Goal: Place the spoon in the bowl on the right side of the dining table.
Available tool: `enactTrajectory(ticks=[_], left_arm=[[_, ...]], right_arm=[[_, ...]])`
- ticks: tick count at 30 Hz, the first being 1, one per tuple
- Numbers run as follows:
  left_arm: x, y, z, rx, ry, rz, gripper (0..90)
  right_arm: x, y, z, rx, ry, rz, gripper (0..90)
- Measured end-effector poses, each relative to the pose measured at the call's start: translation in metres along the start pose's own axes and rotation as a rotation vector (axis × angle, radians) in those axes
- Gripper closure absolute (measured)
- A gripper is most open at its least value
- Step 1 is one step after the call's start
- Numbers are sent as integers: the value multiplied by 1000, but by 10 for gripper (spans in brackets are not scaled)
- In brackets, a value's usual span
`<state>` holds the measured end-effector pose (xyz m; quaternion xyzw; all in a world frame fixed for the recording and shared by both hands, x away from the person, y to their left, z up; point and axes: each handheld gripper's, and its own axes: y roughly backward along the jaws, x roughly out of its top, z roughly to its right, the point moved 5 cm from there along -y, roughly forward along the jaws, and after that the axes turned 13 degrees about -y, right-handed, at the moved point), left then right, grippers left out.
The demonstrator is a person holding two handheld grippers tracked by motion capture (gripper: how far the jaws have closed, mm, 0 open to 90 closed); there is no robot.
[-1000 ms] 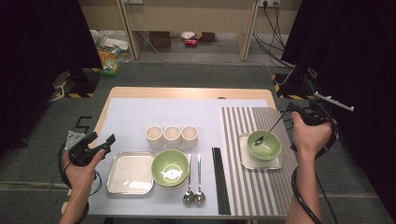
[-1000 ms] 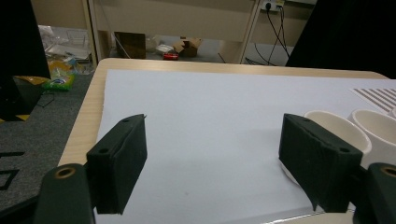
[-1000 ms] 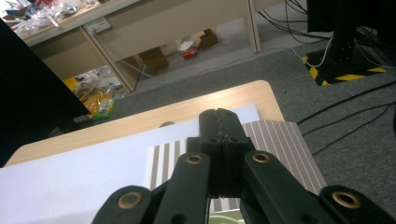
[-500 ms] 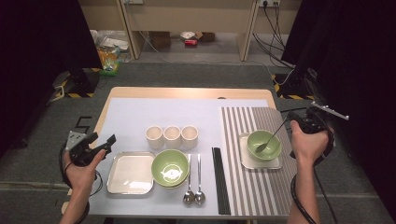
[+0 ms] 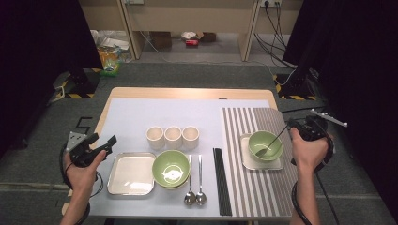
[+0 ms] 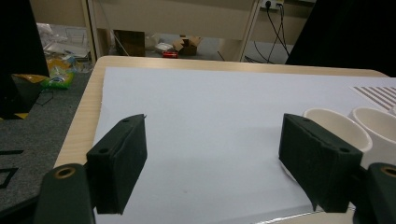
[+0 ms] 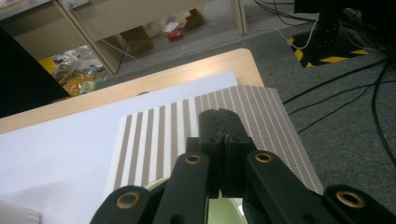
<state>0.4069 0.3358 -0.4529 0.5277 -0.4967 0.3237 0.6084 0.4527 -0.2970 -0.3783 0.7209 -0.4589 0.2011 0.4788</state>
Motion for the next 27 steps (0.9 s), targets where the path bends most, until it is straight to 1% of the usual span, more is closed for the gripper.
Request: enactTrajectory(ticks=[2,6,7,14,16,18,19,20,27], left_arm=[[0,0,0,0,0,0,227],[0,-1,1,-1,0,-1,227],[0,-1,1,-1,0,-1,227],[0,0,1,0,0,-1,227],[0,0,0,2,0,-1,227],[0,0,0,2,0,-1,227],[0,0,1,-1,-1,-1,227],[0,0,1,-1,-1,-2,227],[0,0,0,0,0,-2,227]], right_arm=[[-1,2,3,-7,-4,5,891],[-4,6,9,-23,4,6,883],[-5,8,10,-26,-3,7,882],[-10,14,20,-54,12,14,869],[-12,16,23,-59,5,10,866],[-13,18,26,-66,11,9,864],[-14,19,27,-65,3,10,862],[-15,20,30,-74,7,9,861],[-18,23,37,-88,1,6,852]])
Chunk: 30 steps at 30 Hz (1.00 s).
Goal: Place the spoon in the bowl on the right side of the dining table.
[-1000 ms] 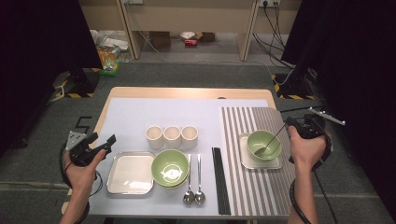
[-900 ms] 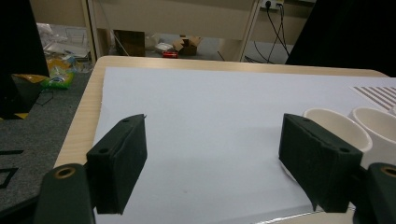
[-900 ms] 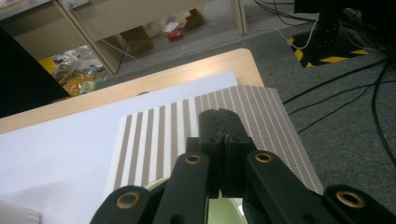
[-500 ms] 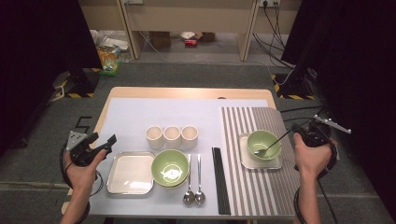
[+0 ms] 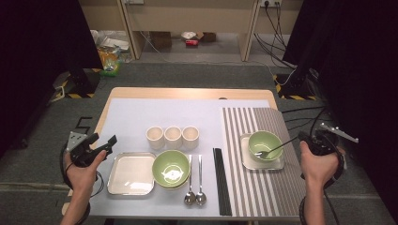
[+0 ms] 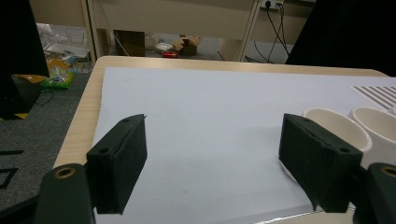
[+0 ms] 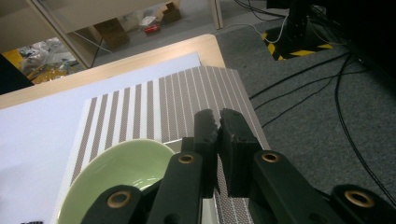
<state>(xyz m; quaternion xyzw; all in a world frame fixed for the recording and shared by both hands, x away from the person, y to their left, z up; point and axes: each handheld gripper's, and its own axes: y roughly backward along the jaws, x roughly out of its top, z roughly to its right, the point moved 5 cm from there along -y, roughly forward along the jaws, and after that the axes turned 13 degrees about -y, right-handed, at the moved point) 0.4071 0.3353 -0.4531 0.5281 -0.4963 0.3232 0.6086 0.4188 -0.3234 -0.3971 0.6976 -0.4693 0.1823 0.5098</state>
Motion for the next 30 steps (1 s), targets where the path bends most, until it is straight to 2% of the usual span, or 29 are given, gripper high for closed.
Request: enactTrajectory(ticks=[11,21,26,28,30], left_arm=[[0,0,1,0,0,-1,227],[0,0,1,0,-1,-1,227],[0,0,1,0,-1,0,227],[0,0,1,0,-1,0,227],[0,-1,1,-1,-1,-2,227]], right_arm=[[-5,1,10,-28,8,-16,828],[-5,0,11,-36,2,-22,777],[-3,1,11,-39,5,-1,770],[-1,2,11,-51,14,19,781],[2,3,10,-44,14,33,811]])
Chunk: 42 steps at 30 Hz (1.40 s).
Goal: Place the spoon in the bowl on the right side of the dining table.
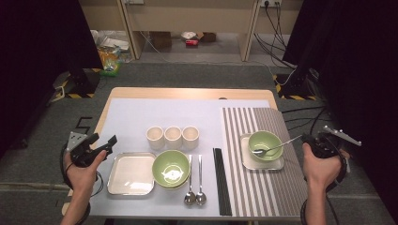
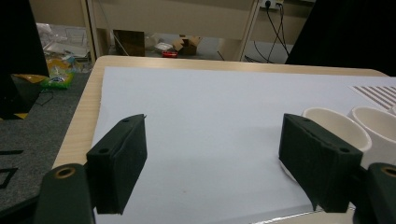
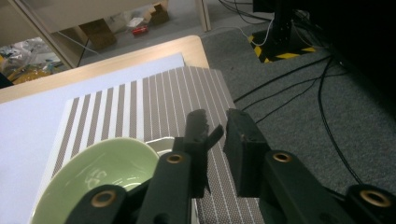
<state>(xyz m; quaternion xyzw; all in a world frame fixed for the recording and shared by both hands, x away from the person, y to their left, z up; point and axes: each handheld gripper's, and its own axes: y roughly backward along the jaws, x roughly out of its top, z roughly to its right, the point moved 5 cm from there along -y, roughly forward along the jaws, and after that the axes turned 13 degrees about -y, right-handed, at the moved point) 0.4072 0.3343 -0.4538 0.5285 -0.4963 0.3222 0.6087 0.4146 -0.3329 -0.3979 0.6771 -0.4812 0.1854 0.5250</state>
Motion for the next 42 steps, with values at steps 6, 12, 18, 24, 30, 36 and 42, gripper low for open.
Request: enactTrajectory(ticks=[6,12,18,24,30,36,42], left_arm=[[0,0,0,-1,0,2,227],[0,0,0,-1,3,2,227],[-1,0,-1,0,6,1,227],[-1,0,-1,-1,8,-1,227],[-2,-1,-1,-4,10,-1,227],[-2,-1,-1,-1,8,-2,227],[-2,-1,0,-2,6,-4,227]], right_arm=[[9,0,-8,2,30,3,875],[12,-11,-18,6,49,-17,900],[19,-23,-17,-4,47,-26,900],[17,-32,-12,-25,55,-63,900],[12,-37,-7,-36,60,-79,900],[9,-35,-4,-45,64,-97,900],[4,-30,-3,-54,66,-117,900]])
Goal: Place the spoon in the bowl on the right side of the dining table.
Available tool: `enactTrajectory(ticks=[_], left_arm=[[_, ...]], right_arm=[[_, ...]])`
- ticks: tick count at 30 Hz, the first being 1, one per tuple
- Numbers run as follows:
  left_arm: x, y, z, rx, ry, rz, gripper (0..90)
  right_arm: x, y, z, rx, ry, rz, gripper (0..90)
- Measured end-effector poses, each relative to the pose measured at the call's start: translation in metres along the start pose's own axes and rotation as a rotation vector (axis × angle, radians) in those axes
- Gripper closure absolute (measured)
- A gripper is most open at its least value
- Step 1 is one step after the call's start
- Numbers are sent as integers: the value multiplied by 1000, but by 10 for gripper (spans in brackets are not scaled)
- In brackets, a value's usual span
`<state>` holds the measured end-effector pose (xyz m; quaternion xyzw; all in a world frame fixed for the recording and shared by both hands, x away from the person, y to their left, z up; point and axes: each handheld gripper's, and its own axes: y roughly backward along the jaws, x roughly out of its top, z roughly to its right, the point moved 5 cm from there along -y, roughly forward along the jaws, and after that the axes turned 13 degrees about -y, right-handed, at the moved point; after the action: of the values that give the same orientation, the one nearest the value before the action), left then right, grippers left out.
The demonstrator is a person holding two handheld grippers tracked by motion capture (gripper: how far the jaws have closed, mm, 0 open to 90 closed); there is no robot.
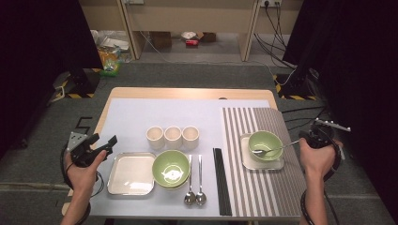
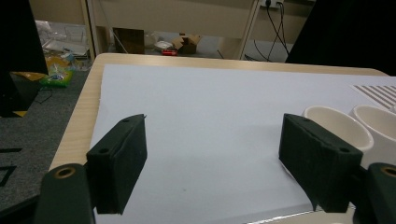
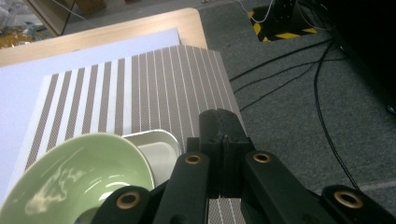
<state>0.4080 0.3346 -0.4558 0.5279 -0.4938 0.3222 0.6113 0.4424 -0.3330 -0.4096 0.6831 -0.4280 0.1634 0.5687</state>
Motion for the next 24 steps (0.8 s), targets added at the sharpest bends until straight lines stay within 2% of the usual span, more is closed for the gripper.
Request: enactTrajectory(ticks=[7,19,24], left_arm=[[0,0,1,-2,0,1,229],[1,0,1,-1,0,1,229],[1,0,1,-1,0,2,229]], right_arm=[[-12,8,-1,-2,15,-28,900],[-31,19,-4,6,10,-46,900],[-36,22,-7,-8,21,-58,900]])
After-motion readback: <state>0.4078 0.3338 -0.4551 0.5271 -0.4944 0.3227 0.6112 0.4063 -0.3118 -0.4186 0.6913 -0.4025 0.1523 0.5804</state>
